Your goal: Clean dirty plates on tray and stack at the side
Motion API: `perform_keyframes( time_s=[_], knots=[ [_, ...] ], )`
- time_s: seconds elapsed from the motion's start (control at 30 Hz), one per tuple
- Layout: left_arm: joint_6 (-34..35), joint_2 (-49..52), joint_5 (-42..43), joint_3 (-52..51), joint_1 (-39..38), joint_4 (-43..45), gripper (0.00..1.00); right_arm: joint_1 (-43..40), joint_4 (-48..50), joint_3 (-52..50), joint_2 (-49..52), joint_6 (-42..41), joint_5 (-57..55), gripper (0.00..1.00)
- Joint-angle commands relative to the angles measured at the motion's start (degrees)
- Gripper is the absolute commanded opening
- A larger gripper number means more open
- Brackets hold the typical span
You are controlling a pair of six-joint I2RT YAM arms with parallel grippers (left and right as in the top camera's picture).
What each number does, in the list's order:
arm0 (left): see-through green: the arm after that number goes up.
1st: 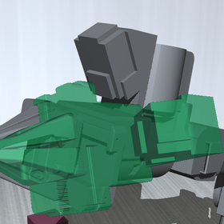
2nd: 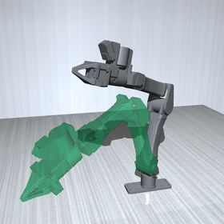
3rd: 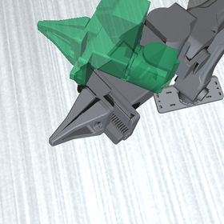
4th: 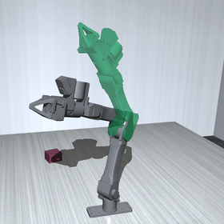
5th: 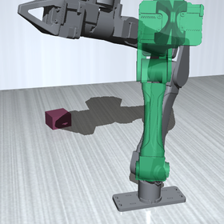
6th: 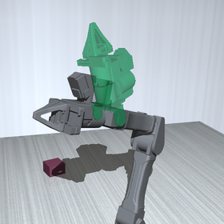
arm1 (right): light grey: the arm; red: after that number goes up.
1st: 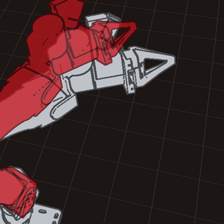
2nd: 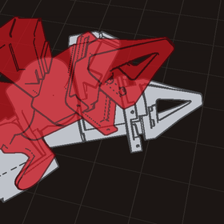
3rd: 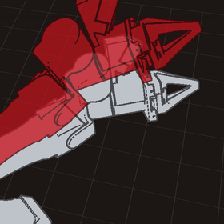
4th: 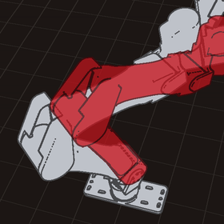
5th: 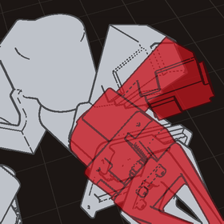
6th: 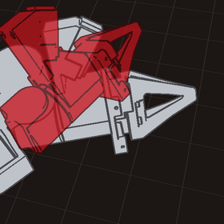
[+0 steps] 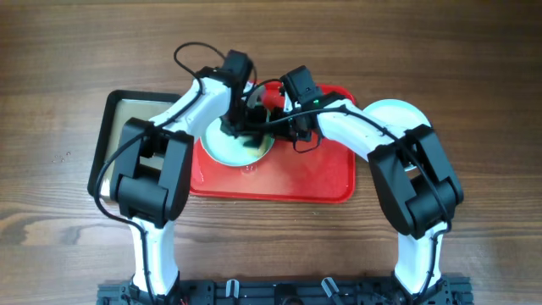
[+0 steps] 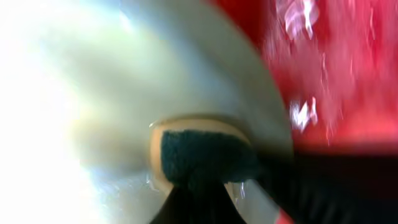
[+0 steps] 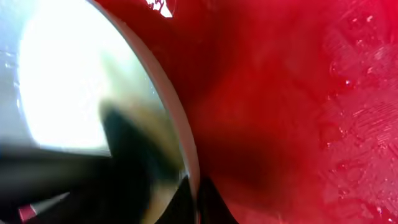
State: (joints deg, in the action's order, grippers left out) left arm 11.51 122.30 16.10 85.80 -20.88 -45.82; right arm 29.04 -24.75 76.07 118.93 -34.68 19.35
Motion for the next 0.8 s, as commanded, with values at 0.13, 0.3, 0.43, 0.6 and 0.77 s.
perform_keyframes(
  time_s=[0.13,0.3,0.43,0.6,0.77],
  knots=[
    [24.24,2.27,-40.87,0.59,-0.07,6.01,0.04,0.87,-1.4,-0.44,0.87,-0.02,0.63,0.04],
    [24.37,-3.85,-40.39,6.4,0.09,-1.92,0.04,0.87,-1.42,-0.44,0.87,-0.02,0.46,0.04],
    [24.35,-11.23,-33.62,10.8,2.69,-7.87,0.04,0.87,-1.14,-0.42,0.85,2.14,3.52,0.04],
    [24.35,-12.46,-30.25,10.73,7.02,-12.66,0.04,0.87,-2.78,-0.37,-4.09,6.27,4.48,0.04],
    [24.35,-12.46,-30.16,10.73,8.09,-13.81,0.04,1.25,-15.32,-0.37,-13.44,7.76,-16.22,0.04]
  ],
)
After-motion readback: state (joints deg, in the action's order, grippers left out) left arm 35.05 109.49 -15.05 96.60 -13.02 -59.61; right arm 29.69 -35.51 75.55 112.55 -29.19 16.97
